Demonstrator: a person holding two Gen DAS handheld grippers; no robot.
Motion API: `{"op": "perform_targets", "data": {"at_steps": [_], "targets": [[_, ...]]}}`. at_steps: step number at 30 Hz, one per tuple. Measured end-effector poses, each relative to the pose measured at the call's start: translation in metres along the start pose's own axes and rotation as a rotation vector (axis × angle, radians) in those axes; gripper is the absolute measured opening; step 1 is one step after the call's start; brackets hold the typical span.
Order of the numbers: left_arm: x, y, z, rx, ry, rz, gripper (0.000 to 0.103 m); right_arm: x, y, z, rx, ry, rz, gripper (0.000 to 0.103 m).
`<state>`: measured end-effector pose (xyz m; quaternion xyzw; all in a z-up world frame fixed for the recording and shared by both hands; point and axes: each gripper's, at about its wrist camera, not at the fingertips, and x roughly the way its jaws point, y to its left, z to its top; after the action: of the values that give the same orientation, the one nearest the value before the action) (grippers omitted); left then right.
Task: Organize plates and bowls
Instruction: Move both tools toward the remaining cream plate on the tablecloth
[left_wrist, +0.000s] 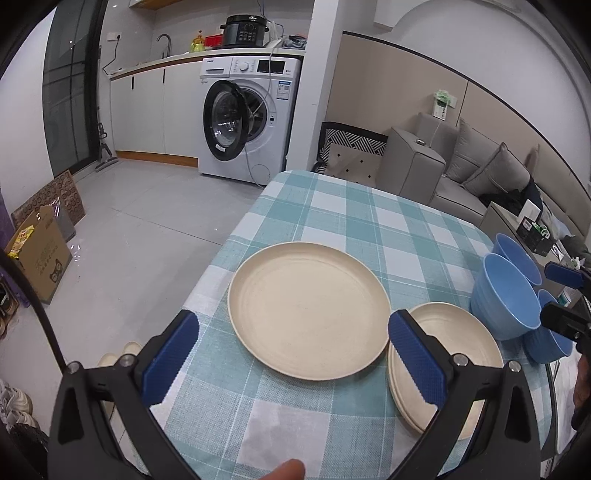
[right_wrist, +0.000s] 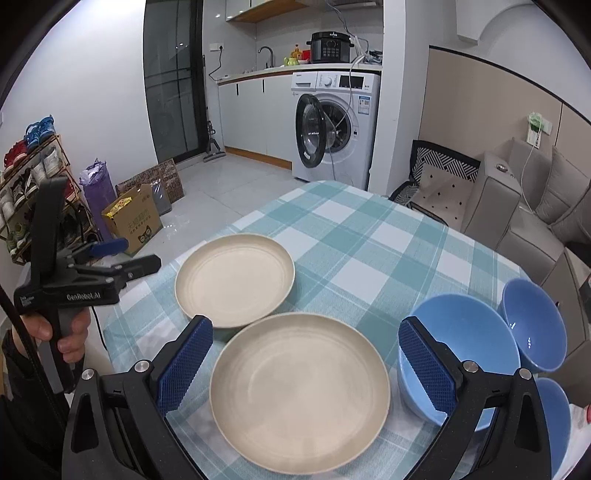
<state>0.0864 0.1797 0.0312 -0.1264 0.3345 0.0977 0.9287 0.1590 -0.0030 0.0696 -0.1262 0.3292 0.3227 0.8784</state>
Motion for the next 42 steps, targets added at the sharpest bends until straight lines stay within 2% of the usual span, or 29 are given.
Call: {"op": "perform_targets", "data": {"at_steps": [13, 35, 42], "targets": [[0.031, 0.006, -0.006, -0.011, 0.054, 0.037, 0.103, 0.036, 0.003, 0.027, 0.1, 0.006, 0.075, 0.102], [0.062, 0.028, -0.019, -0.076, 0.093, 0.037, 0.103, 0.121, -0.004, 0.024, 0.121, 0.107, 0.059, 0.102], [0.075, 0.035, -0.022, -0.111, 0.118, 0.025, 0.095, 0.142, 0.001, 0.021, 0.114, 0.133, 0.057, 0.102]]}}
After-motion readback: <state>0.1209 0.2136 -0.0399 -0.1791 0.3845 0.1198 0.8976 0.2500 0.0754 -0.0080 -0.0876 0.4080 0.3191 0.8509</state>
